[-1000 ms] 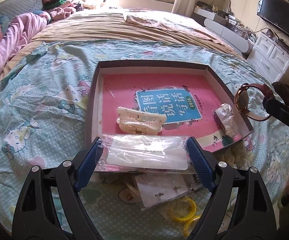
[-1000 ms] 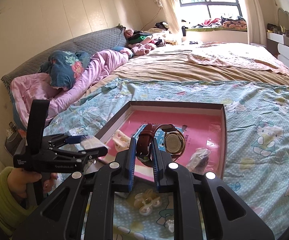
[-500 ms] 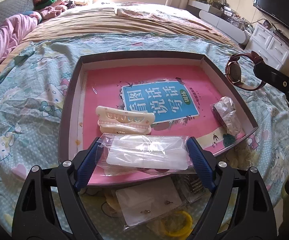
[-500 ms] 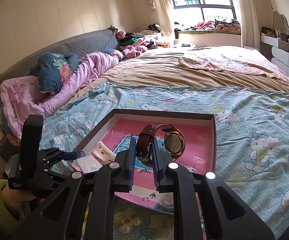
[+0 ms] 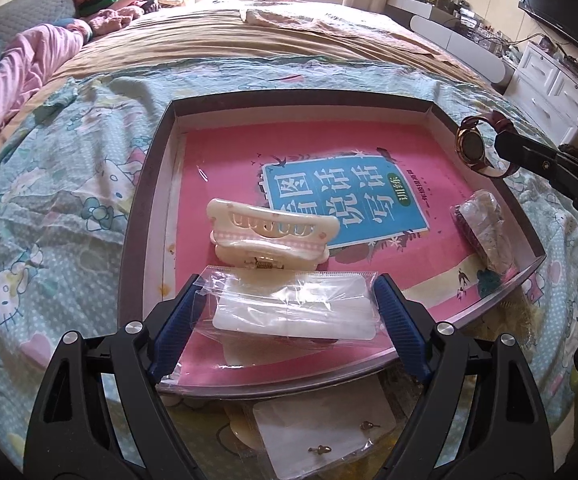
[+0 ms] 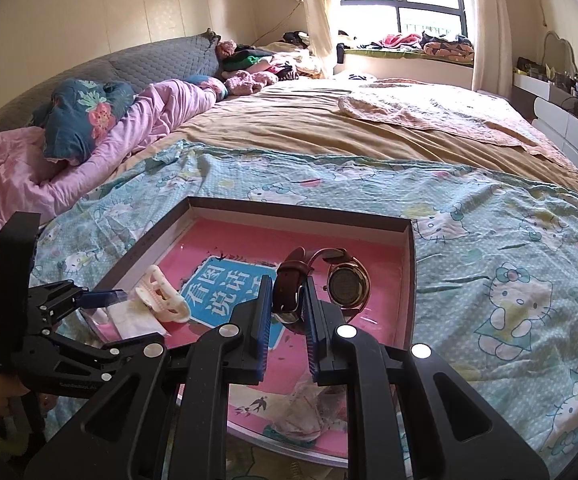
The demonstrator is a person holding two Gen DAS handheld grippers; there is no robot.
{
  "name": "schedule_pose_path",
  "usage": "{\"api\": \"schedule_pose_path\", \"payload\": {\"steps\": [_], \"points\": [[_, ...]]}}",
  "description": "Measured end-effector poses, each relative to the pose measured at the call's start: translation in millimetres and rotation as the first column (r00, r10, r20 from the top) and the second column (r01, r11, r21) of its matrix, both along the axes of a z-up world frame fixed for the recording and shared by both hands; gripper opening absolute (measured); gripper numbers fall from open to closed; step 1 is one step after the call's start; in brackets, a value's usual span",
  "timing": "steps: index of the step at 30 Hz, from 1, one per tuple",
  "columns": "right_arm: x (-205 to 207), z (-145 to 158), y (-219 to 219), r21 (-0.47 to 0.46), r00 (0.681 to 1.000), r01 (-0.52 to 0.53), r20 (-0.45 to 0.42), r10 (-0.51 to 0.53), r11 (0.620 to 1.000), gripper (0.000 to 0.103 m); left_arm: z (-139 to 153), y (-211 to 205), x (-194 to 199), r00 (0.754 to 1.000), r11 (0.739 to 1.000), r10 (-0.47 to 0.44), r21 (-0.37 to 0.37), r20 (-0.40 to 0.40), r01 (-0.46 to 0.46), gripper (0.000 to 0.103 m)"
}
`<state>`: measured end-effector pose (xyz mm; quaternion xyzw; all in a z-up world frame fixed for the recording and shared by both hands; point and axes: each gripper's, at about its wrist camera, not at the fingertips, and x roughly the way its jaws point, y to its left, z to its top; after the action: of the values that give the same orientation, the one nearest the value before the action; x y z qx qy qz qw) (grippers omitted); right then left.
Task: Organize jewelry
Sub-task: 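Lower the packet into the tray with the left tool while the right tool releases the watch there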
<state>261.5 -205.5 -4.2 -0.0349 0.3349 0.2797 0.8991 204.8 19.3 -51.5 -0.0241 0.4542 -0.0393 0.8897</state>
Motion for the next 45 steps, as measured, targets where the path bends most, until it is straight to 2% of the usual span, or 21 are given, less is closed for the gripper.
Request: {"api": "schedule_pose_path", "payload": {"steps": [11, 25, 35, 41, 45], "points": [[9, -24, 0, -0.053, 0.999, 0.035, -0.022, -0.036, 0.998, 0.014, -4, 5, 1, 1.0, 1.0, 0.017, 0.009, 0.009, -0.018, 0.079], [5, -22, -1, -0.027, 0.999, 0.027, -0.045, -0.029, 0.999, 0.019, -2, 5, 2, 1.0, 1.0, 0.017, -0.006, 0.012, -0.017, 0.08], [-18, -9, -5, 0.006, 0.999, 0.021, -0.027, -0.021, 1.0, 0.05, 0, 4, 0, 1.0, 1.0, 0.014, -0.008, 0.019, -0.014, 0.082], [-25, -3, -12, 0.031, 0.999, 0.034, -0.021, -0.033, 0.999, 0.057, 3, 2, -3, 0.999, 1.0, 0.014, -0.006, 0.029, -0.014, 0.086], [-31, 0, -16, 0.043, 0.999, 0.035, -0.024, -0.034, 0.998, 0.057, 6, 3, -4, 0.999, 1.0, 0.018, -0.01, 0.034, -0.018, 0.086]]}}
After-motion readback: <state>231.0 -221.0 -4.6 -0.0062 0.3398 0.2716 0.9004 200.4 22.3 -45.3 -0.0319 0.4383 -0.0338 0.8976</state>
